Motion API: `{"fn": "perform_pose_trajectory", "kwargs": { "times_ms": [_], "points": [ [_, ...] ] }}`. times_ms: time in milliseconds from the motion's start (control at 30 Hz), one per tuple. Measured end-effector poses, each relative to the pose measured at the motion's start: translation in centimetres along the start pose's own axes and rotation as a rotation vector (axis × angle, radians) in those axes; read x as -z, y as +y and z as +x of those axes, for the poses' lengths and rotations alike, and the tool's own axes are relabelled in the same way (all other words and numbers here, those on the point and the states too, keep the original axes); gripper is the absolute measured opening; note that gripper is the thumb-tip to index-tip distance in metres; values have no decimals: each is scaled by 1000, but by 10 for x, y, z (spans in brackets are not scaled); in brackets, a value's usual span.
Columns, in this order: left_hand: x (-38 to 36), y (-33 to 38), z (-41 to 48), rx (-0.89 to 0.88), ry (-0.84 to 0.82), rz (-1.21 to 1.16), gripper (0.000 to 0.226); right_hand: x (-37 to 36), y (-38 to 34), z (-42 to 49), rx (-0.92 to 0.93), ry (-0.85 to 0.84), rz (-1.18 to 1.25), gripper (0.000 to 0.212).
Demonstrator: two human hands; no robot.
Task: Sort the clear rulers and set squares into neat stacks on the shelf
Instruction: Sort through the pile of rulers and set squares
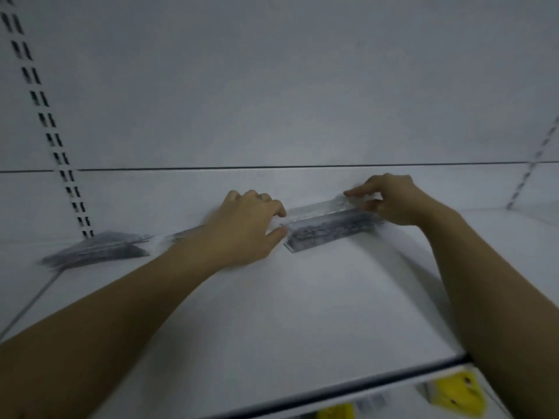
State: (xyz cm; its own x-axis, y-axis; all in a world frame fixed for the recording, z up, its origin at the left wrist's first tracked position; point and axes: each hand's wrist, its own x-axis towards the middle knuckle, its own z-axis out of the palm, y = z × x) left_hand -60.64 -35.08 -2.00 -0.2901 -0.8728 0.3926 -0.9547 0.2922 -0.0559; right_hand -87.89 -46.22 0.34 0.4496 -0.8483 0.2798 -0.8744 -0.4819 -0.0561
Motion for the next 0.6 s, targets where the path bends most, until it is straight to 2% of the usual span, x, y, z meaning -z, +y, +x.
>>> {"fn": "perform_pose_trajectory", "kwargs": {
  "times_ms": [200, 300, 367, 433, 600],
  "points": [
    [-6, -14, -13, -33, 89, 39, 40, -11, -3, 0, -41, 10, -63, 42],
    [-5, -17, -17, -26, 101, 45, 43, -9, -3, -3, -80, 0, -38, 43],
    [-6, -16, -18, -23, 96, 44, 40, -6, -10, -7, -82, 28, 23, 36],
    [-4, -14, -18, -10, 78, 44, 41, 0, -28, -11, -23, 89, 104, 33],
    [16, -22, -26, 80, 45, 5, 53, 23, -103, -16, 178, 69, 101, 57]
  ]
}}
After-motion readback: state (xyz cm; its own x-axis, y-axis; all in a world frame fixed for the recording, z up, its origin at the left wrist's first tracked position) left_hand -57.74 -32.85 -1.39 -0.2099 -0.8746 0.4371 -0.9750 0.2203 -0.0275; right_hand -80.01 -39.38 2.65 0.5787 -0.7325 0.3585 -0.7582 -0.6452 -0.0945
